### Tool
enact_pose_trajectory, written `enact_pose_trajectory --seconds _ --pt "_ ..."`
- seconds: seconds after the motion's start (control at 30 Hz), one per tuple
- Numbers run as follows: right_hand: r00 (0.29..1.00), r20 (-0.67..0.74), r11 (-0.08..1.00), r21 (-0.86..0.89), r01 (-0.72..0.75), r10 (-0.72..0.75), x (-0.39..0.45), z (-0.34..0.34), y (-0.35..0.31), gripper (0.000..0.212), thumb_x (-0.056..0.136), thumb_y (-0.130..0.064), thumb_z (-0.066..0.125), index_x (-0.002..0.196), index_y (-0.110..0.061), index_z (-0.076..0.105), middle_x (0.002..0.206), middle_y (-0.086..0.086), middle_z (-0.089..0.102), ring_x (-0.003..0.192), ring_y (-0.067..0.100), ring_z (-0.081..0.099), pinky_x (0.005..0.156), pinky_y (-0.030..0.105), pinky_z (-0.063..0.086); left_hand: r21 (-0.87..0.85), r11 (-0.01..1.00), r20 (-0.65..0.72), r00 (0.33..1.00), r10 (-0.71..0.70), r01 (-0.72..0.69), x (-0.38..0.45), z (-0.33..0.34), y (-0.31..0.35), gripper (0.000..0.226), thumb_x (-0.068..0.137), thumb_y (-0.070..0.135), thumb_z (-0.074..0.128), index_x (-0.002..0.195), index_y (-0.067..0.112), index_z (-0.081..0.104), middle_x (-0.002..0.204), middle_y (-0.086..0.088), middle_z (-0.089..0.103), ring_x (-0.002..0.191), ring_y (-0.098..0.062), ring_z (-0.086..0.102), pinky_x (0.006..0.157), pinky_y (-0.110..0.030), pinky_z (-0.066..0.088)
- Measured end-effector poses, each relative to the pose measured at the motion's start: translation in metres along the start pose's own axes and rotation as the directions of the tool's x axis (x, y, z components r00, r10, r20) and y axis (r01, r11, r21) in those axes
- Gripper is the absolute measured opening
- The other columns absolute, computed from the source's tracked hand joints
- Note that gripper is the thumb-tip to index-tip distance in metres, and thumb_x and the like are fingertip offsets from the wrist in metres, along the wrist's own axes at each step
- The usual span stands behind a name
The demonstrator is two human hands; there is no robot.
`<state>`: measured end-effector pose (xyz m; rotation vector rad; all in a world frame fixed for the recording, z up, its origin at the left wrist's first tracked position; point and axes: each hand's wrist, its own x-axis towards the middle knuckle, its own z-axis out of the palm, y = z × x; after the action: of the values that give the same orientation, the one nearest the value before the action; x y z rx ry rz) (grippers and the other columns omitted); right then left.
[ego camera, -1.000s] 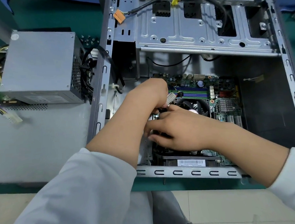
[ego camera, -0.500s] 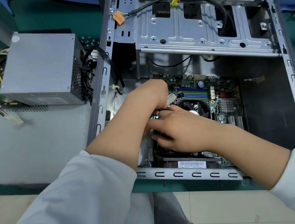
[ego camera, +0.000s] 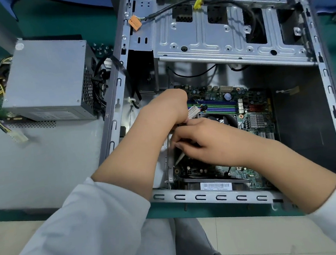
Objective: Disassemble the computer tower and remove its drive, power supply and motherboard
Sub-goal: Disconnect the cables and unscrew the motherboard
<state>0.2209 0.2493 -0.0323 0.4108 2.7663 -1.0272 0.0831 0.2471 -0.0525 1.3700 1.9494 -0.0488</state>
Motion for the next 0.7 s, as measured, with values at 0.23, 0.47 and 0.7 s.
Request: enact_pose_trajectory --seconds 0.23,0.47,0.7 --pt "0.982 -0.076 0.959 0.238 -0.151 0.173 -0.014 -0.026 -0.002 0.015 0.095 -0.026 0.050 0.099 -0.029 0.064 0.085 -0.005 0.066 0.078 0.013 0.060 0.073 0.028 0.046 -0.296 0.955 -0.067 0.996 -0.054 0.032 -0.032 -0.021 -0.012 0.026 0.090 0.019 0.062 0.115 0.013 0.058 0.108 -0.007 0.063 0.097 -0.026 0.063 0.086 -0.035 0.051" --pt "0.841 -0.359 0.756 0.648 -0.088 0.405 -0.057 -0.046 -0.002 0.021 0.095 -0.021 0.054 0.088 -0.034 0.069 0.064 -0.018 0.056 0.063 0.002 0.051 0.067 0.024 0.046 -0.539 0.814 -0.228 0.968 0.107 -0.217 -0.087 -0.021 -0.009 0.011 0.093 0.022 0.056 0.096 0.028 0.065 0.093 0.008 0.068 0.091 -0.011 0.064 0.087 -0.031 0.051" --pt "0.732 -0.426 0.580 0.813 0.052 0.531 -0.068 -0.071 -0.026 0.022 0.094 -0.019 0.054 0.088 -0.029 0.072 0.094 0.003 0.064 0.085 0.007 0.059 0.076 0.016 0.050 -0.923 0.362 -0.092 0.989 0.119 -0.129 -0.123 -0.038 0.006 0.036 0.077 0.041 0.059 0.104 0.018 0.065 0.097 0.000 0.073 0.092 -0.018 0.070 0.075 -0.021 0.055"
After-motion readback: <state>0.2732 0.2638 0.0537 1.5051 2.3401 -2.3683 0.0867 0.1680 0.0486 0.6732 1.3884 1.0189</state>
